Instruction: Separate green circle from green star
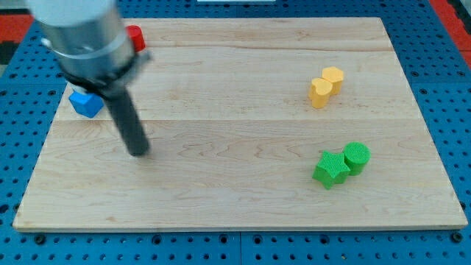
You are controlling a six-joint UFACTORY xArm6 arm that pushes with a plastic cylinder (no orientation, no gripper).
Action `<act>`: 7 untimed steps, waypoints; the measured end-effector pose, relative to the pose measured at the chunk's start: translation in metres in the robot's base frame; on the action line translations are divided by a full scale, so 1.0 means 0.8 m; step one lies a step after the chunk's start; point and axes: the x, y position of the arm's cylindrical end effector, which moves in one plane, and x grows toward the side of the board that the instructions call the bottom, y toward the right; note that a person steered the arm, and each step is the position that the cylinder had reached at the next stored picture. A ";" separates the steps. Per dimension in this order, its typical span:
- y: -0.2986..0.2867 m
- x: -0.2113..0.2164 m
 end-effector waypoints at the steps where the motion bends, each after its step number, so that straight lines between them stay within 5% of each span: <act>1: 0.114 0.068; 4: 0.338 0.107; 5: 0.376 0.065; 7: 0.331 -0.071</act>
